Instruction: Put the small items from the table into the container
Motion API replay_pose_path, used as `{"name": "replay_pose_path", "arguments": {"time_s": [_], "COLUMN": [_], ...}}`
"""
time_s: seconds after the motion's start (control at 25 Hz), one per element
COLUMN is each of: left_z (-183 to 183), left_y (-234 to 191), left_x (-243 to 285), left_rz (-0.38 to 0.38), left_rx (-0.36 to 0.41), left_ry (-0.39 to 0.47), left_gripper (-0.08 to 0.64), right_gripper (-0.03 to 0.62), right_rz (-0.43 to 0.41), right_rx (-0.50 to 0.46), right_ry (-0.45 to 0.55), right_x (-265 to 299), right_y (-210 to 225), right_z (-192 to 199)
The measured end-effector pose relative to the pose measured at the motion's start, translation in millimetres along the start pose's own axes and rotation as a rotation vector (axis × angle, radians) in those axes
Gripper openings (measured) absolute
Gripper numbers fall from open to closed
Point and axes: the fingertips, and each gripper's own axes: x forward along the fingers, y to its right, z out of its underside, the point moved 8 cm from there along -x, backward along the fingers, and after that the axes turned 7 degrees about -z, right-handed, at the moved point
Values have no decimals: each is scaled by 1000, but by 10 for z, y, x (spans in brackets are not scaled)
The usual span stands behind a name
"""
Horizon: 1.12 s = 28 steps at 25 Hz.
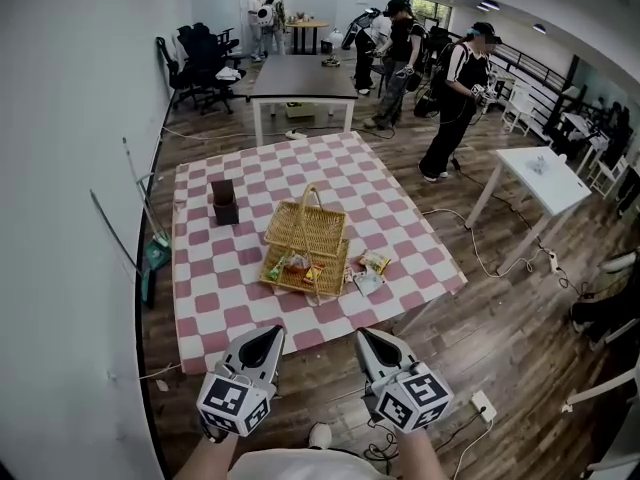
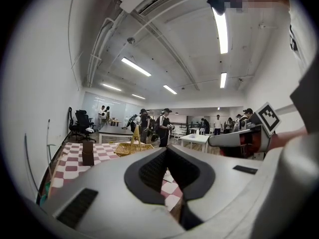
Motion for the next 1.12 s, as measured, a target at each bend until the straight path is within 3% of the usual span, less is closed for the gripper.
{"name": "replay_pose_path", "arguments": {"time_s": [0.36, 1.12], "left_z": [-2, -20], "left_y": [148, 1], "left_x": [282, 731], "left_rz": [-13, 9], "left_rx": [14, -10], "left_ry": [-19, -6], "left_gripper": [0, 0], "right_gripper": [12, 12], "right_rz": [-8, -27], "right_rx": [30, 12], "right_ry": [4, -14], "right_x": [-24, 244], "right_y": [370, 536], "right_z": [-6, -89]}}
